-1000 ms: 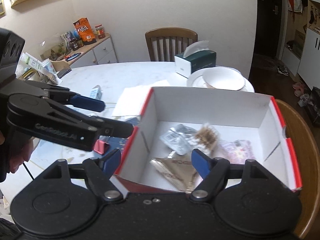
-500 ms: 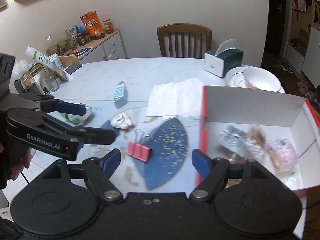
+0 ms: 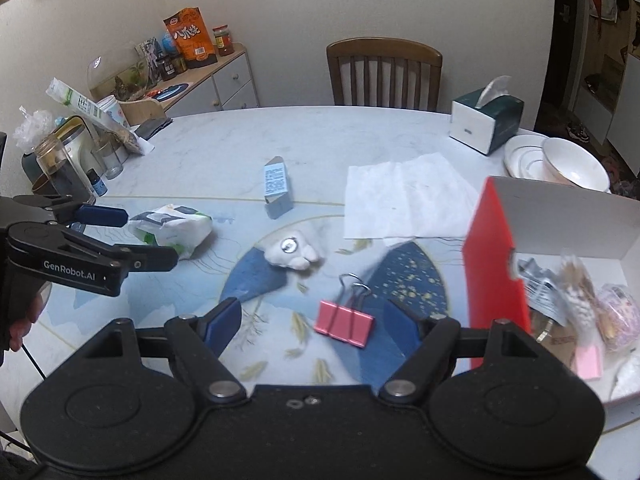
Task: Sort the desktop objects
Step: 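Move both tools back to the table toward the wipes pack and plush toy, then grasp the white-and-green wipes pack with the left tool while the right tool grasps the white plush toy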
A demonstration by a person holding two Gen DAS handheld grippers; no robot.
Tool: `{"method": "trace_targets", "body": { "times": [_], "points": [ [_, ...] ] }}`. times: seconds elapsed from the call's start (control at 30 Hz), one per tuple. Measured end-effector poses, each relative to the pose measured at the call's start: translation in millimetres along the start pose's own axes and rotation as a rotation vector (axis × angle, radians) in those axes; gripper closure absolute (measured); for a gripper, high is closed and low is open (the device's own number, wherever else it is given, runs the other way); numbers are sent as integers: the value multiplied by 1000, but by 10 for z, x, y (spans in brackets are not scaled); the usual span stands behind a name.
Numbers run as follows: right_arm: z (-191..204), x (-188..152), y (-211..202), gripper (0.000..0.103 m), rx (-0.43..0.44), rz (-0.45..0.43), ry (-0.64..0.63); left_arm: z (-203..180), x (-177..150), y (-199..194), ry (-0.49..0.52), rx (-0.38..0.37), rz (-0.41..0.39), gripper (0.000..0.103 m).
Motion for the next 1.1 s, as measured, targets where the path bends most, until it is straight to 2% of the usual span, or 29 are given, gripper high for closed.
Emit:
{"method": "trace_targets", "body": {
  "times": [0.2, 0.37, 0.47, 0.7, 0.8, 1.1],
  "points": [
    [143, 153, 182, 25, 3, 17, -26, 365, 51, 69, -27, 31, 2, 0],
    [231, 280, 343, 25, 5, 43, -73, 535, 97, 150, 40, 6, 14, 0],
    [276, 347, 456, 25, 4, 61, -100, 579, 96, 206, 106, -1, 30, 0],
    [307, 482, 766, 25, 17, 107, -120, 561, 103, 353, 339, -14, 51, 0],
    [321, 530, 885, 25, 19, 125, -125, 585, 112, 461, 419, 5, 60, 0],
    [323, 677, 1233, 25, 5, 170, -141, 728, 200, 810, 507, 3, 76, 0]
  ]
}}
Point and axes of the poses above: each gripper's, at about its wrist camera, not at the fingertips, and y roughly the way its jaws point, z to its left, x to its top, the point moved 4 cm from there along y, roughly the way its jaws point, and after that the axes turned 14 degrees about z, right-handed, at the moved point
